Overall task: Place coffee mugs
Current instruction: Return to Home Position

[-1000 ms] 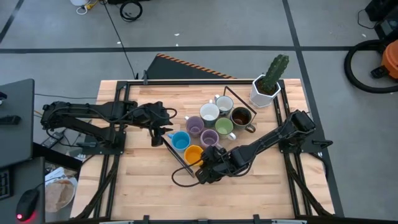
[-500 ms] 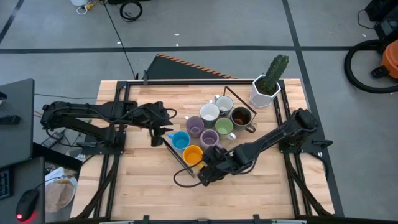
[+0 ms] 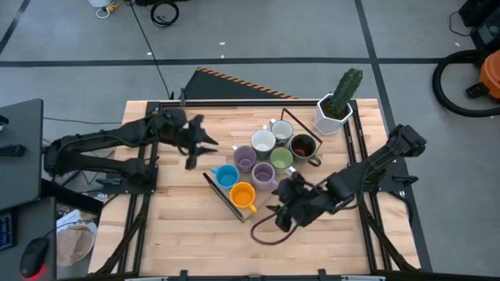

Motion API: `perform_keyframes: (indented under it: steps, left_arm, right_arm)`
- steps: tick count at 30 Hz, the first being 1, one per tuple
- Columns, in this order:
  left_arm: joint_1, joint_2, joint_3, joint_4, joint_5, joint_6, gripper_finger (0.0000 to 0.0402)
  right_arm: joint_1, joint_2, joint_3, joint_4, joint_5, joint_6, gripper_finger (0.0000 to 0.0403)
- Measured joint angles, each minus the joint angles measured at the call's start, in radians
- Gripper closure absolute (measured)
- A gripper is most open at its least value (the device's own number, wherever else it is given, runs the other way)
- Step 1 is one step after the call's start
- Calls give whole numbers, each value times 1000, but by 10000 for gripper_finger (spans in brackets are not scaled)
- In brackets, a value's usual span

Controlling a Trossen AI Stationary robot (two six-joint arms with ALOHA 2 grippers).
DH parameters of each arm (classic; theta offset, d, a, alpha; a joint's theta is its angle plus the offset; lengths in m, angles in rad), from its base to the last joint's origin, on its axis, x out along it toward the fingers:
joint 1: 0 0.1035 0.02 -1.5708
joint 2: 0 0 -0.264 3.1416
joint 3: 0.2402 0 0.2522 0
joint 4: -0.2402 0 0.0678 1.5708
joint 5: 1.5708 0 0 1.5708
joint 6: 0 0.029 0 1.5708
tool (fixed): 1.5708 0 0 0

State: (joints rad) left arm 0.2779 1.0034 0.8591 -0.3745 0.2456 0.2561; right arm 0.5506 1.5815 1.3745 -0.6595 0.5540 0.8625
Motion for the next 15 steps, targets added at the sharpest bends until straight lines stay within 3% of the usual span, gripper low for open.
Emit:
perform_keyframes:
  steps: [4, 9, 15]
  left_arm:
    - [59, -60, -56, 89, 2, -100, 285]
    - [42, -162, -144, 278, -6, -176, 285]
    - [-3, -275, -304, 434, -161, -263, 285]
  right_arm:
    - [-6, -121, -152, 105, 5, -52, 157]
    - [-21, -312, -397, 350, 29, -215, 163]
    - [-52, -526, -618, 573, 26, -349, 170]
